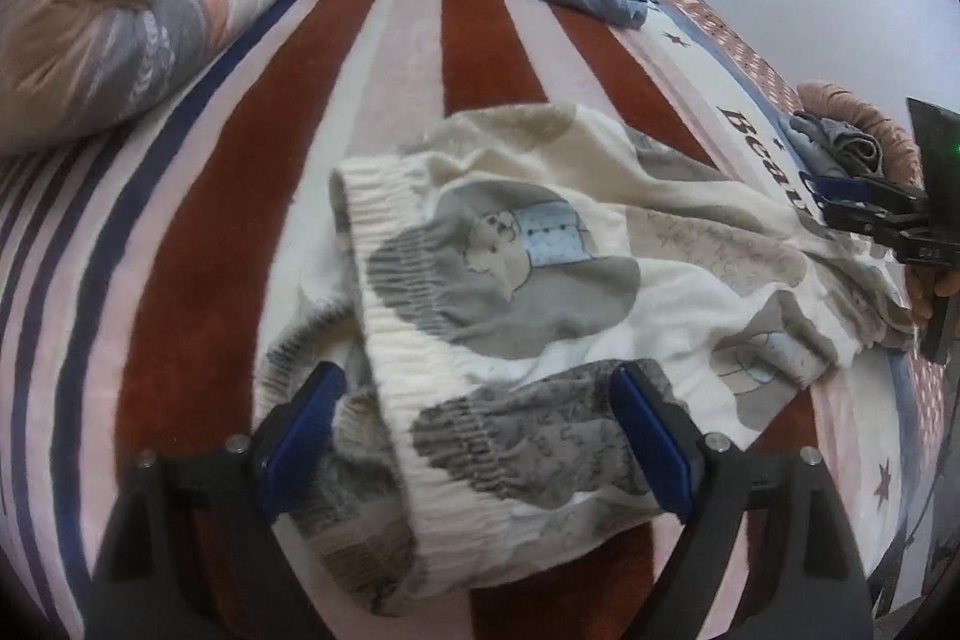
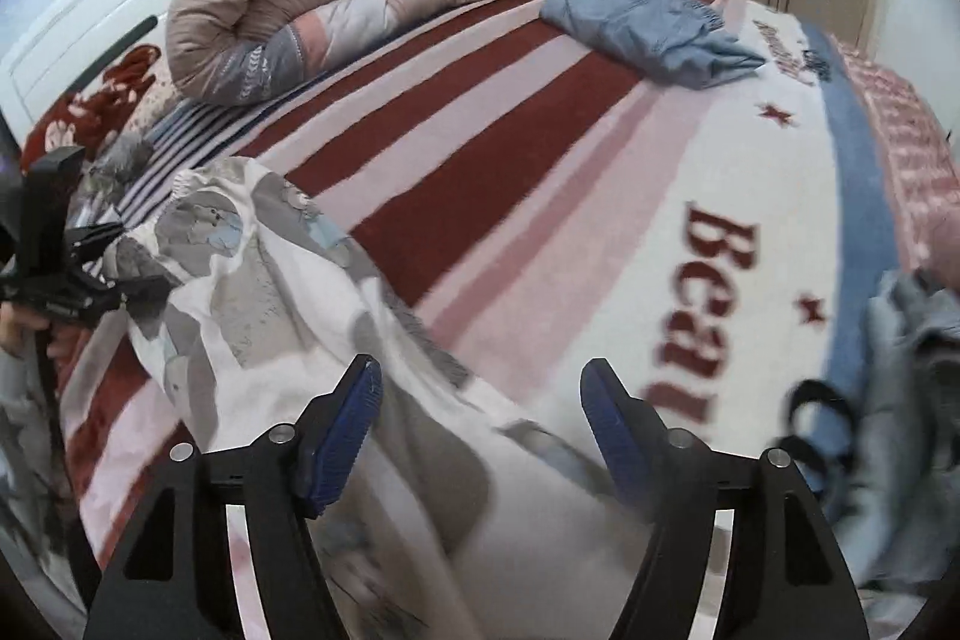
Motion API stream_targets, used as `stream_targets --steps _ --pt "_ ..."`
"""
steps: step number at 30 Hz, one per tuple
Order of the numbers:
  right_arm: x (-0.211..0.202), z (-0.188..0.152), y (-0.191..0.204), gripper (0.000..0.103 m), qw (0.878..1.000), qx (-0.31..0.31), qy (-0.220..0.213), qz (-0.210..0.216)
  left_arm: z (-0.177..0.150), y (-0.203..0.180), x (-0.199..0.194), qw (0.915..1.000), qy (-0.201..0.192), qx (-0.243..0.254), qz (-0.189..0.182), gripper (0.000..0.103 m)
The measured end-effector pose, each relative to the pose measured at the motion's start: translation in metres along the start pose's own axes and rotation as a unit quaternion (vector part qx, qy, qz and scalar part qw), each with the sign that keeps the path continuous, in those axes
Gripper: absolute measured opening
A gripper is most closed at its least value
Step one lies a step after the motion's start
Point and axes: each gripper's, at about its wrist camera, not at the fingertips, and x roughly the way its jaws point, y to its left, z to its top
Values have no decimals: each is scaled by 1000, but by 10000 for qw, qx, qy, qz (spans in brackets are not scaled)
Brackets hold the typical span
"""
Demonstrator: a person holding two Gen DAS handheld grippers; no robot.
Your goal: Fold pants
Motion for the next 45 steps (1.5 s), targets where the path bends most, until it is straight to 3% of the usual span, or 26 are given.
stream_targets --steps 3,7,11,15,21,26,28,30,34,36,38,39,40,43,45 --pt "-16 -12 -4 65 9998 27 29 219 -5 -5 0 10000 -17 22 44 56" --pt "-45 -43 12 65 9987 -123 -225 445 -9 -10 -4 9997 10 223 107 28" --pt "-71 -74 41 65 9968 -406 -462 517 -4 -7 -14 9984 7 457 341 17" --pt "-72 -95 66 65 9948 -840 -444 360 -2 2 -15 9977 128 492 447 17" --pt "-37 -114 81 65 9863 -1526 -319 -548 -1 0 -16 9961 152 558 664 18" --pt "-20 -109 69 66 9829 -1686 -169 -718 -3 -6 -27 9945 -21 615 854 32" --pt "-14 -102 57 74 9862 -1562 -53 -548 -3 -7 -33 9944 -96 587 874 43" --pt "-17 -93 46 74 9913 -1297 24 -230 -2 -8 -43 9949 -190 547 831 48" --pt "-57 -73 37 74 9919 -992 -394 689 7 -17 -64 9953 -436 589 625 54" --pt "-66 -60 32 72 9922 -1013 -493 538 15 -27 -72 9954 -579 598 483 57" --pt "-59 -46 22 59 9930 -1096 -345 280 20 -41 -74 9954 -693 621 246 57" --pt "-51 -40 14 45 9937 -1074 -205 228 23 -48 -73 9956 -728 590 93 57" --pt "-41 -37 5 39 9947 -1000 -47 249 25 -56 -72 9955 -773 547 -64 58" --pt "-10 -38 -8 37 9929 -1106 309 309 25 -76 -66 9941 -897 542 -272 60" --pt "0 -39 -10 37 9911 -1144 337 589 24 -91 -59 9934 -933 577 -322 60"
